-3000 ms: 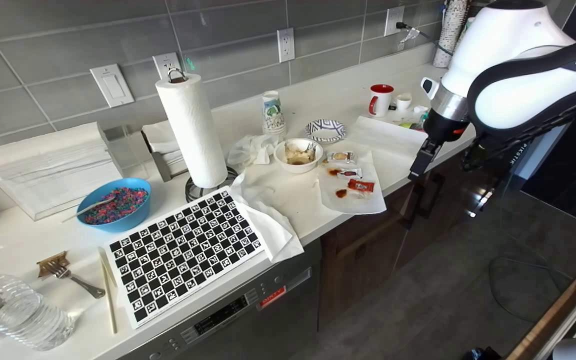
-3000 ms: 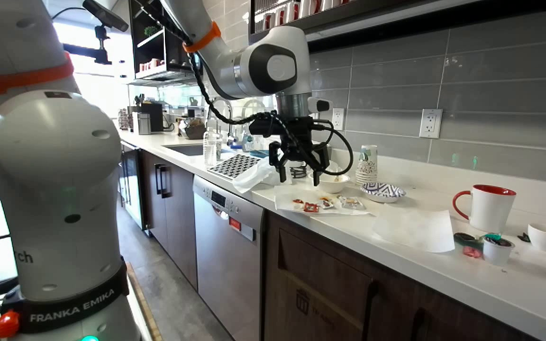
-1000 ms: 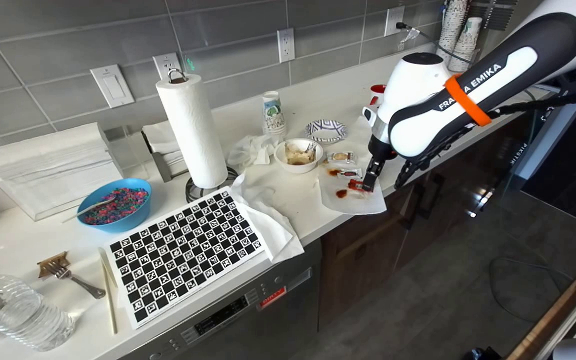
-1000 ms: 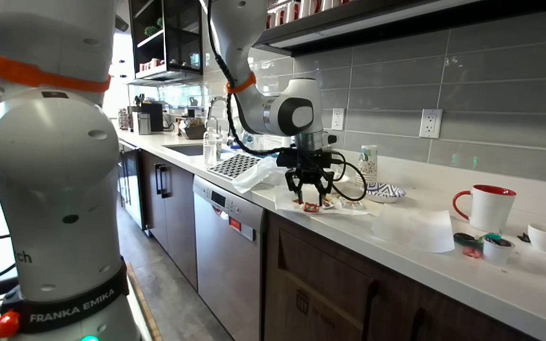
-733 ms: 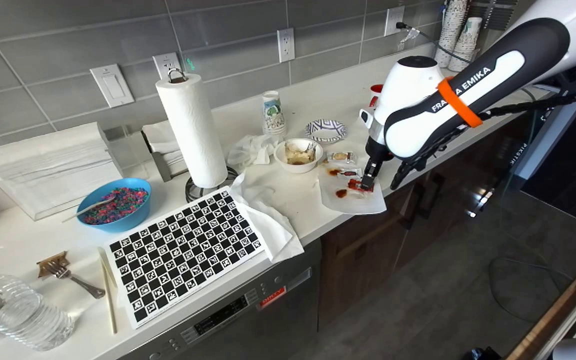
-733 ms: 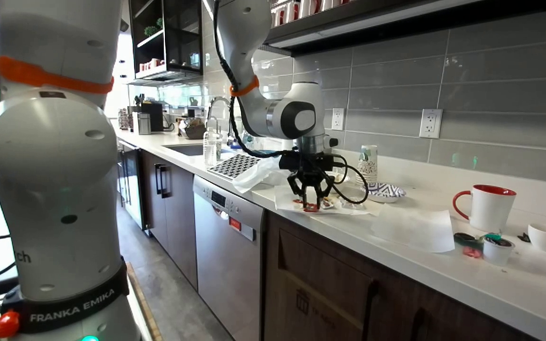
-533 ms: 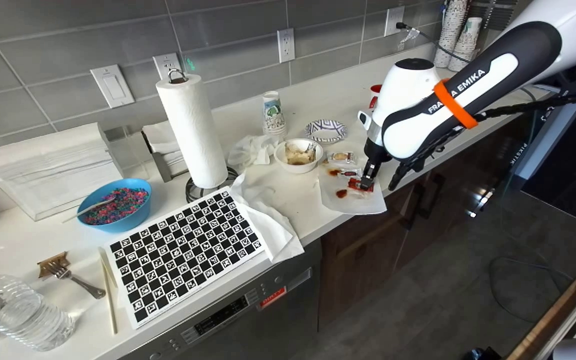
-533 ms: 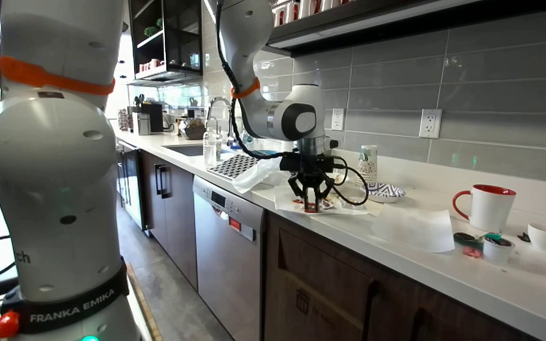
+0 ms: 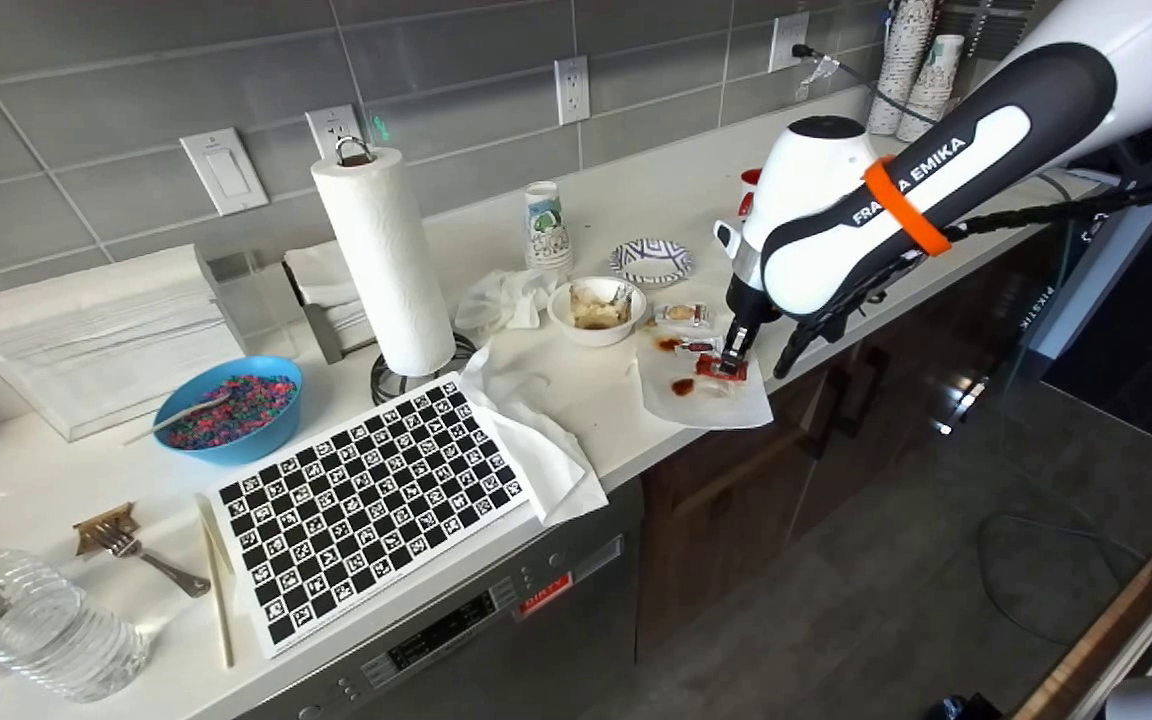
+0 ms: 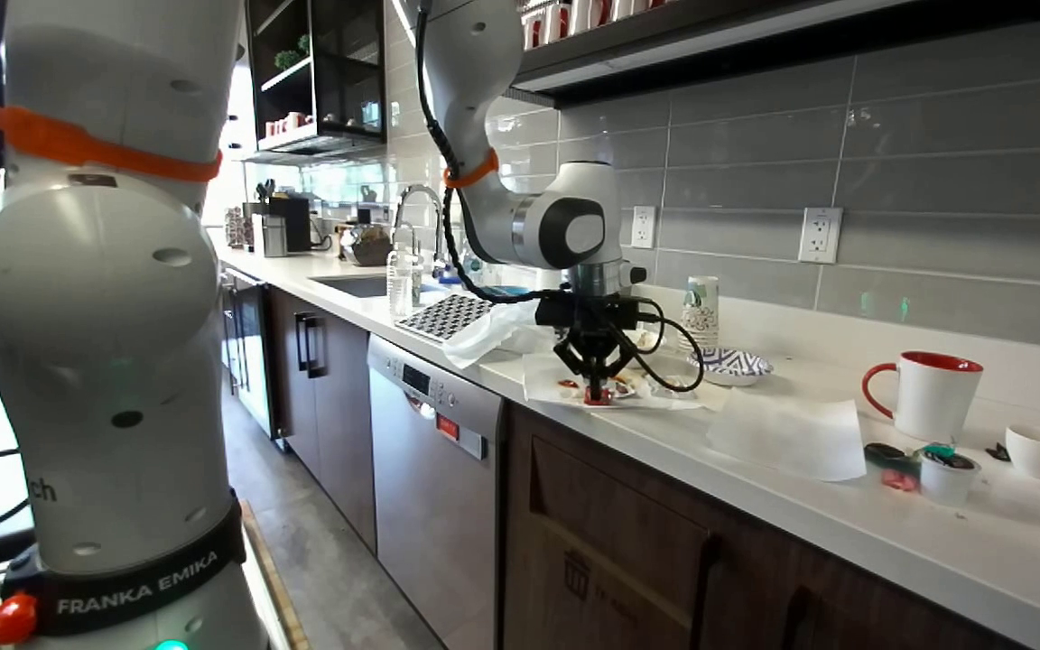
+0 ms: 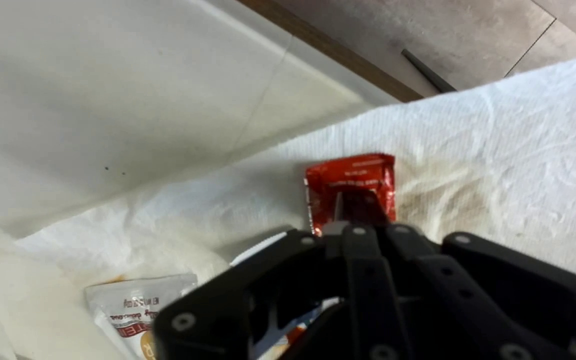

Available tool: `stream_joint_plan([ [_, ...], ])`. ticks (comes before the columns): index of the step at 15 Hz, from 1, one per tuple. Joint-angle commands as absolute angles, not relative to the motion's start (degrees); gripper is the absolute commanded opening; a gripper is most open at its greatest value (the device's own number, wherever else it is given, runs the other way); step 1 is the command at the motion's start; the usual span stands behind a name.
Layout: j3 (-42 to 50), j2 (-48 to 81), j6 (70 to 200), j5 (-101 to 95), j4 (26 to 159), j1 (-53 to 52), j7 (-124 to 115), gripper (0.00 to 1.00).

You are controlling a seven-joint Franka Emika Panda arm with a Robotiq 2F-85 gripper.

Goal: Put the tomato sachet inside the bin

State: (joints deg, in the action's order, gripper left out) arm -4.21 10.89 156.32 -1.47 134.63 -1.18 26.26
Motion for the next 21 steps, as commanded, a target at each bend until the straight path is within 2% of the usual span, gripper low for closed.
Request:
stream_joint_plan([
  [1,-5.26,11.56,156.50,-1.17,134.15,0.05,27.36,0.00],
  [3,-5.22,10.85,156.43,-1.87,134.45,-0.16,26.71,0.00],
  [4,-5.10,10.40,156.47,-2.51,134.65,-0.37,26.24,0.26],
  [6,-4.95,9.86,156.58,-3.58,134.74,-0.75,25.54,0.33],
  [12,-4.86,10.74,157.00,-3.30,134.44,-0.05,26.41,0.80],
  [14,-4.92,11.13,157.08,-3.04,134.18,0.21,26.69,0.90],
  [16,-4.95,11.42,157.08,-2.93,134.00,0.42,26.85,0.83],
  [17,-4.99,11.50,157.09,-2.85,133.97,0.51,26.91,0.73],
  [18,-4.97,11.60,157.07,-2.89,133.96,0.58,26.89,0.68],
  [19,-4.99,11.70,157.03,-2.82,133.93,0.68,26.96,0.56],
  [21,-5.02,11.89,157.05,-2.72,133.95,0.84,27.05,0.48],
])
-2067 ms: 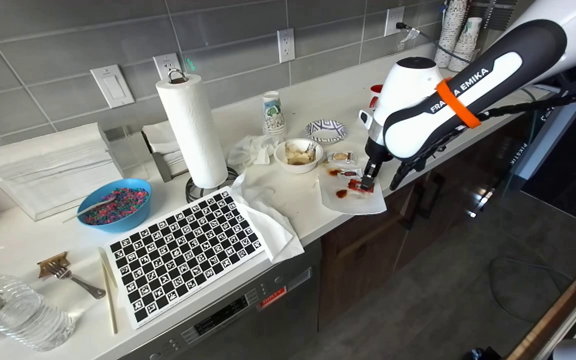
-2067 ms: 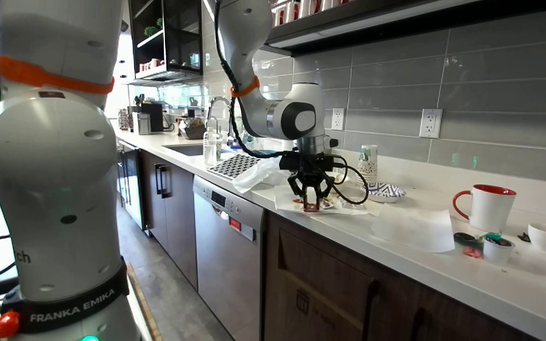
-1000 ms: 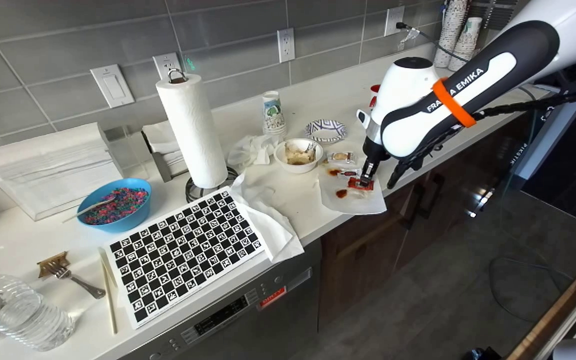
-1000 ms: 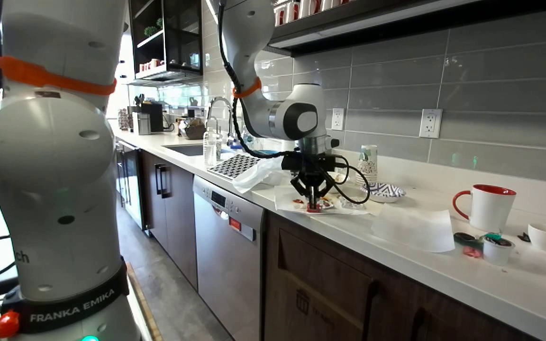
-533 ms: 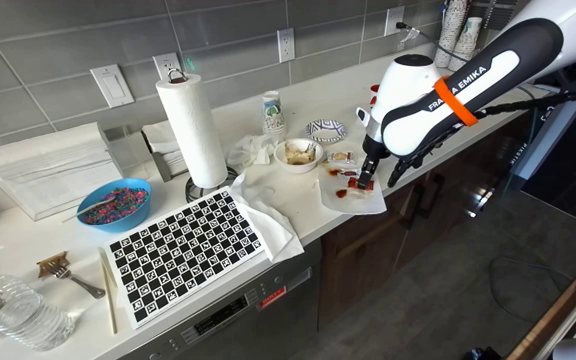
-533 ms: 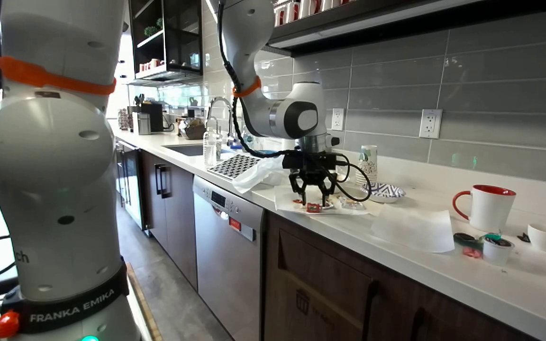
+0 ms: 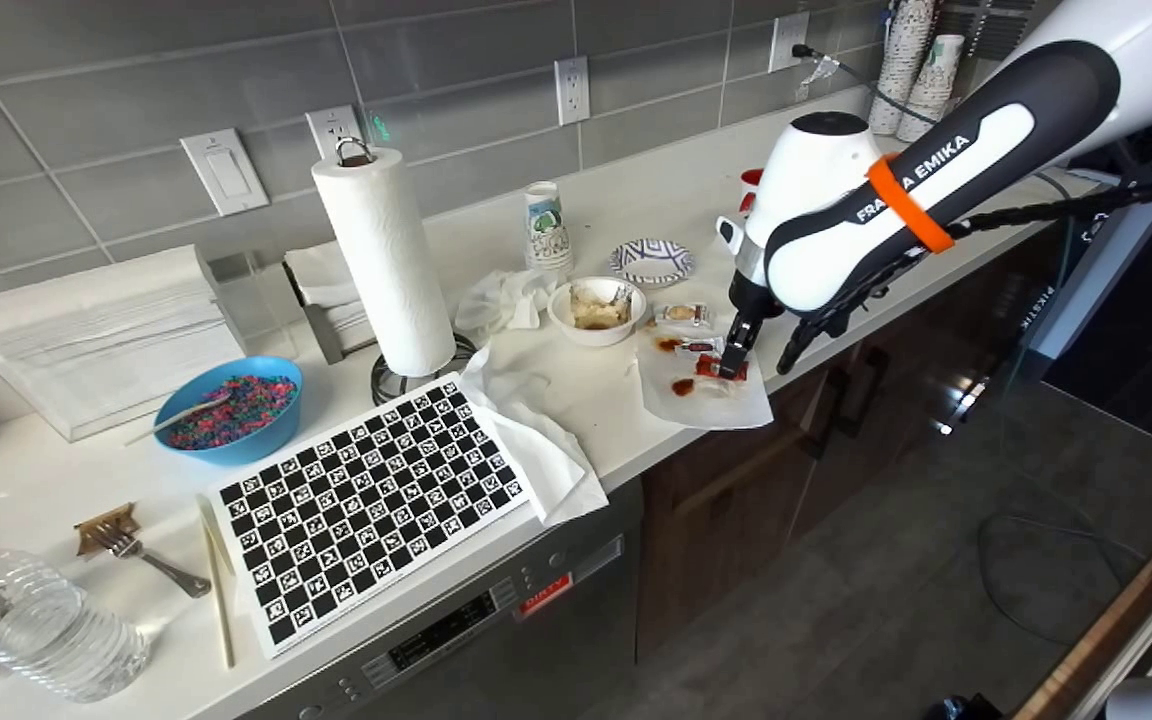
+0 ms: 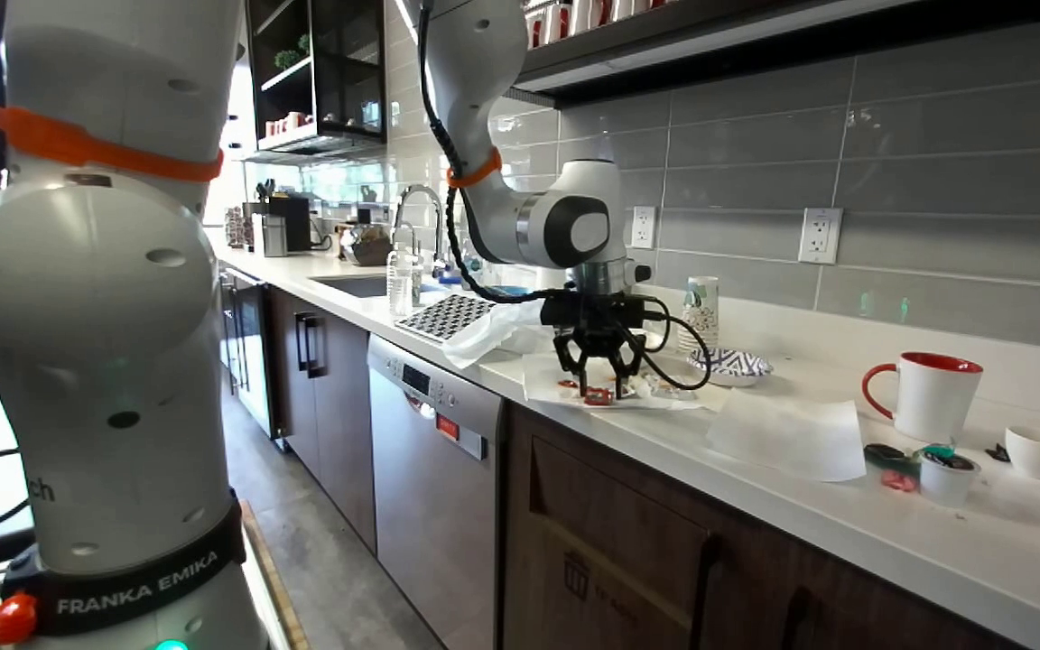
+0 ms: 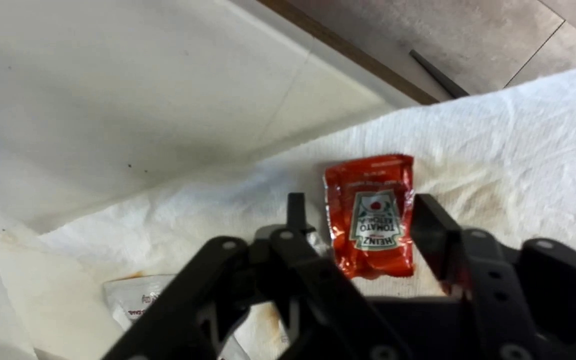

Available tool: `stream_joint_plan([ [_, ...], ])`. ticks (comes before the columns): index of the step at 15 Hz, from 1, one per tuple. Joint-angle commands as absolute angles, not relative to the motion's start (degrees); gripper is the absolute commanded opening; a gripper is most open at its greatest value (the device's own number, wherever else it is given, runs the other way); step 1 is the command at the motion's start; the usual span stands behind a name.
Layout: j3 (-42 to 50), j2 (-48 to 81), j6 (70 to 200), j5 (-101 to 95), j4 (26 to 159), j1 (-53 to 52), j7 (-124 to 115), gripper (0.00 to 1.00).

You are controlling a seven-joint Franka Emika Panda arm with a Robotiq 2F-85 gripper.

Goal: Put the tomato sachet inside the bin

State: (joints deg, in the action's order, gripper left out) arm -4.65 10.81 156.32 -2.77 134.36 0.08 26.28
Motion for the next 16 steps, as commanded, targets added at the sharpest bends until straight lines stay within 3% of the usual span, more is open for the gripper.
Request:
stream_joint_plan([
  [1,-5.03,11.95,157.02,-2.72,133.94,0.89,27.04,0.46],
  [3,-5.01,12.04,156.98,-2.78,133.94,0.98,26.97,0.67],
  [5,-5.02,12.11,156.91,-2.76,133.92,1.08,27.00,0.80],
  [7,-5.07,12.27,156.86,-2.68,133.81,1.19,27.08,0.79],
  [8,-5.10,12.39,156.84,-2.64,133.73,1.24,27.14,0.63],
  [10,-5.15,12.59,156.80,-2.59,133.58,1.32,27.16,0.51],
  [16,-5.14,12.49,156.92,-2.85,133.38,1.24,26.85,0.03],
])
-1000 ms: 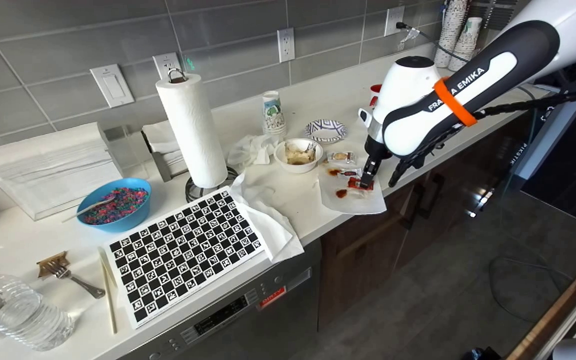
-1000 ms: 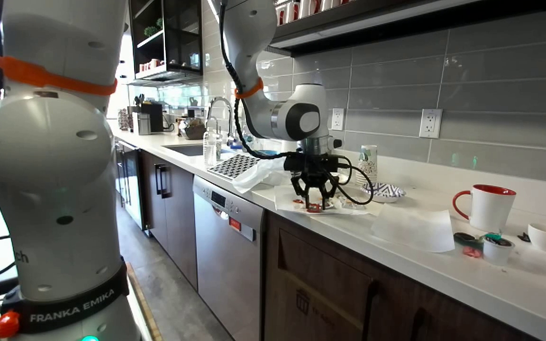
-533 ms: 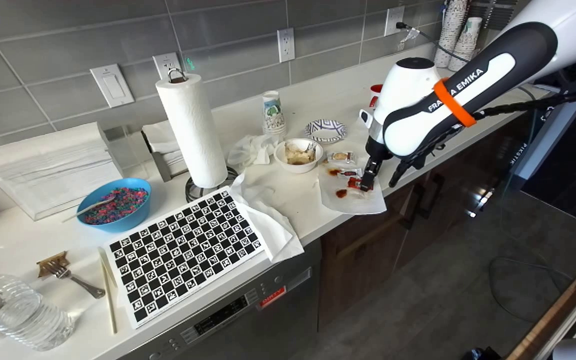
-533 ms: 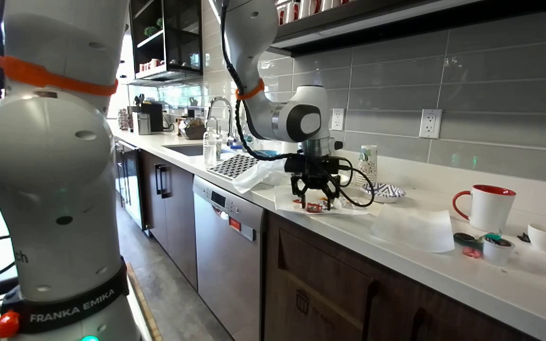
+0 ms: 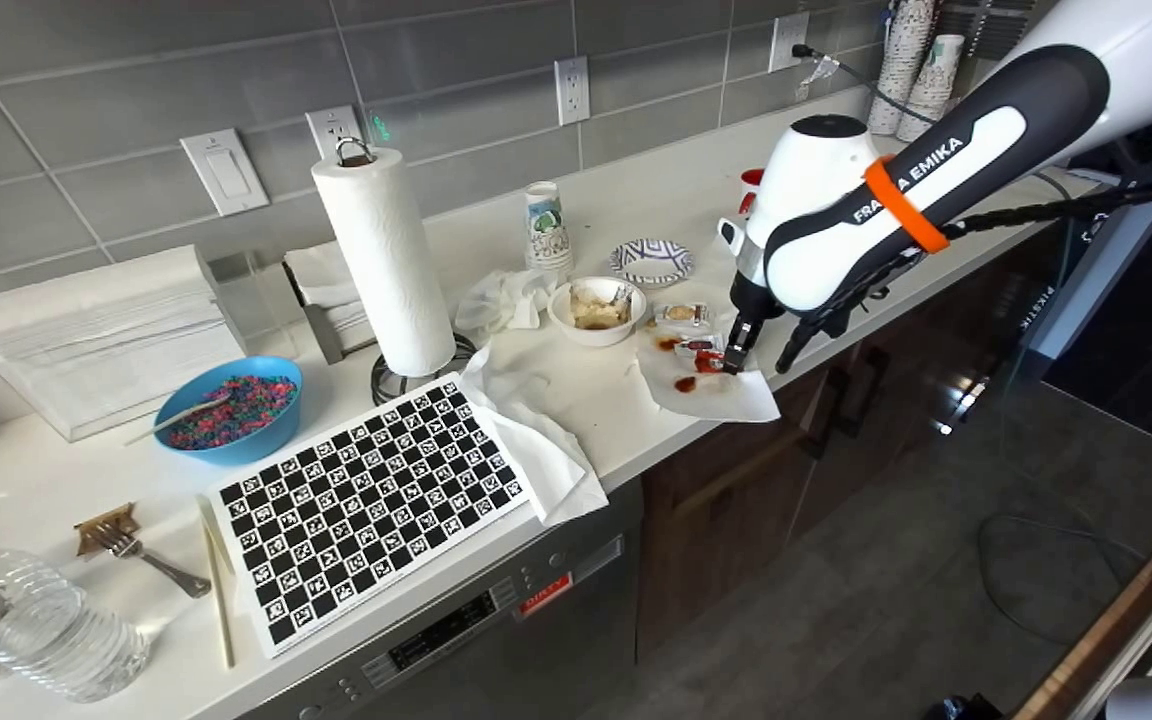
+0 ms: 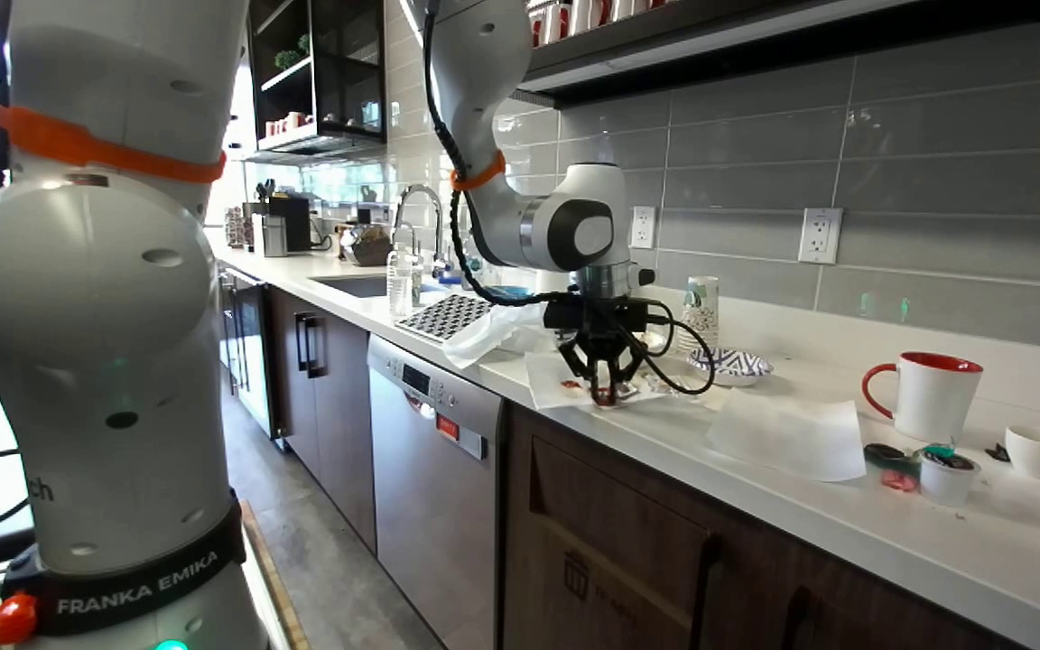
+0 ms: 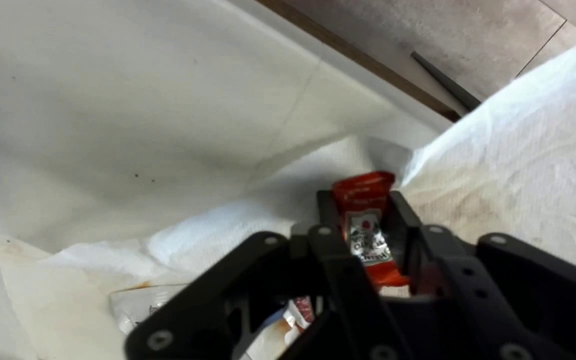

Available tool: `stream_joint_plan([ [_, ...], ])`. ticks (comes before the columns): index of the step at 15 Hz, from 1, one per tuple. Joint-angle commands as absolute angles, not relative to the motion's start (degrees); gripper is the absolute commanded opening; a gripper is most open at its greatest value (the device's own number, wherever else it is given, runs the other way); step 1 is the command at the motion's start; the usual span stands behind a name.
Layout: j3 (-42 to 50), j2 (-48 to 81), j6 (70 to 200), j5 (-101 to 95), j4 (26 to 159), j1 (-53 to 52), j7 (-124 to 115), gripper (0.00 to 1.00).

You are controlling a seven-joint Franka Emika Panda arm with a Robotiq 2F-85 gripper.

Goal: Put the tomato sachet inside the bin

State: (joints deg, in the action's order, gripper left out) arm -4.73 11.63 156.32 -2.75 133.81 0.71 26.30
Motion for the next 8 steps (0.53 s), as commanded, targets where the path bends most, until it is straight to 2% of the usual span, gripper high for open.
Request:
stream_joint_plan([
  [1,-5.12,12.50,156.90,-2.92,133.33,1.22,26.79,0.04],
  [2,-5.08,12.51,156.87,-3.00,133.27,1.18,26.69,0.26],
  [3,-5.08,12.51,156.87,-3.02,133.22,1.17,26.66,0.34],
  [4,-5.08,12.56,156.87,-3.02,133.21,1.16,26.63,0.34],
  [8,-5.13,12.64,156.79,-3.06,133.25,1.13,26.65,0.60],
])
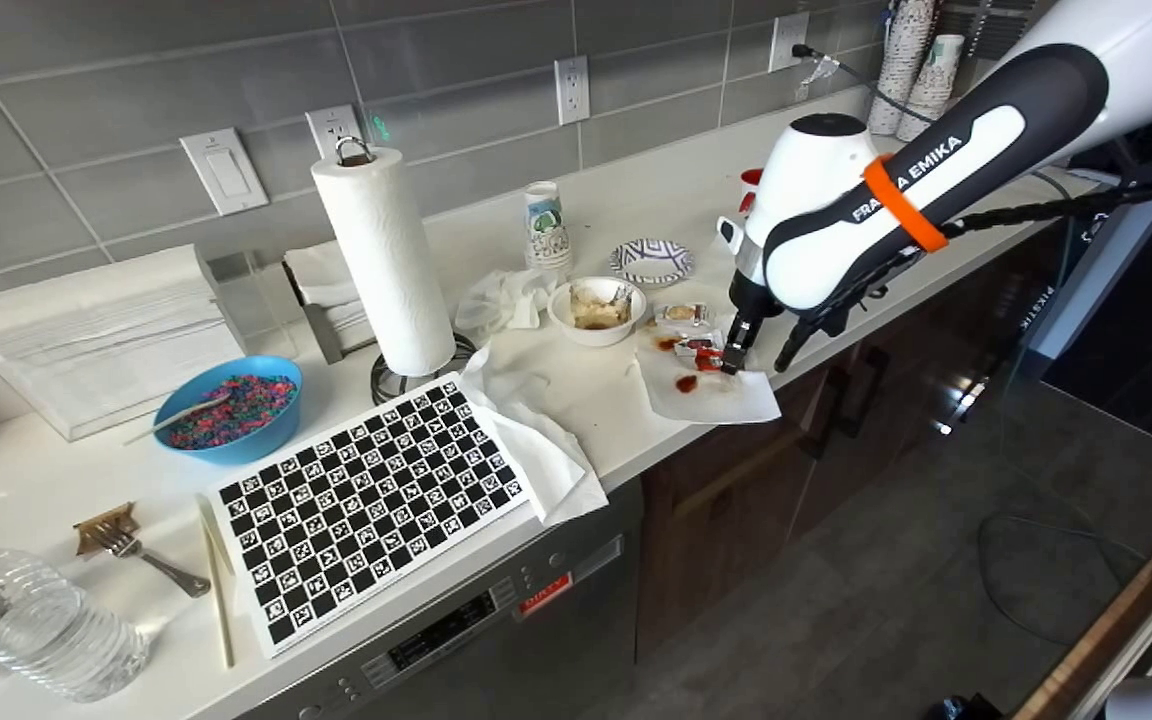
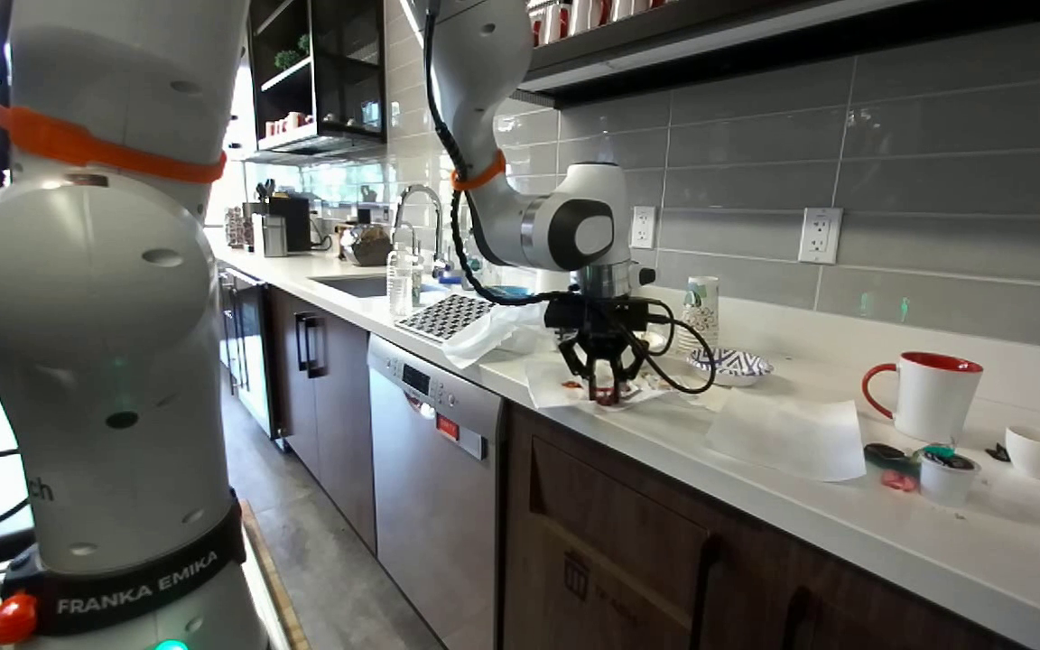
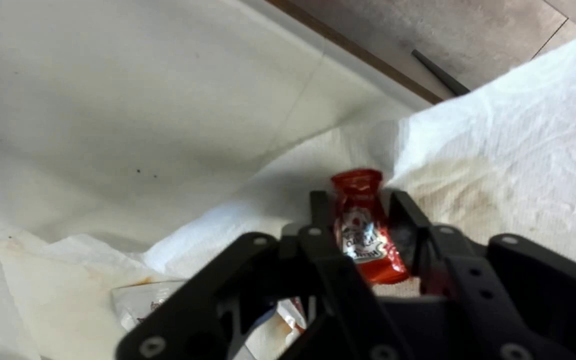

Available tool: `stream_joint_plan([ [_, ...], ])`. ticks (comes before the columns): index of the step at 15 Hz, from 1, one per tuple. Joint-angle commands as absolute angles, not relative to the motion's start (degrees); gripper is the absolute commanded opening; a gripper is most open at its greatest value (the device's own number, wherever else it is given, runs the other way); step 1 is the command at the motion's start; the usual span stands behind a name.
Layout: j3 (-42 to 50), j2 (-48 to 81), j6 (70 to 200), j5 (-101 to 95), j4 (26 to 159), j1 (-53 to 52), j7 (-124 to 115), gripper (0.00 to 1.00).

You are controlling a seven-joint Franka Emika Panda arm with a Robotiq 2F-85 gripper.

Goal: Put the tomato sachet inside the bin

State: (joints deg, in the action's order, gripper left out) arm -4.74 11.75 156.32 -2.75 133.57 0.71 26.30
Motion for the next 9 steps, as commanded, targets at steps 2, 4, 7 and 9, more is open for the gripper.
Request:
stream_joint_plan([
  [2,-5.12,12.63,156.73,-3.16,133.25,1.07,26.54,0.34],
  [4,-5.11,12.59,156.68,-3.23,133.25,1.03,26.48,0.26],
  [7,-5.04,12.53,156.65,-3.37,133.30,0.98,26.33,0.55],
  [9,-5.05,12.49,156.68,-3.40,133.31,0.95,26.29,0.67],
])
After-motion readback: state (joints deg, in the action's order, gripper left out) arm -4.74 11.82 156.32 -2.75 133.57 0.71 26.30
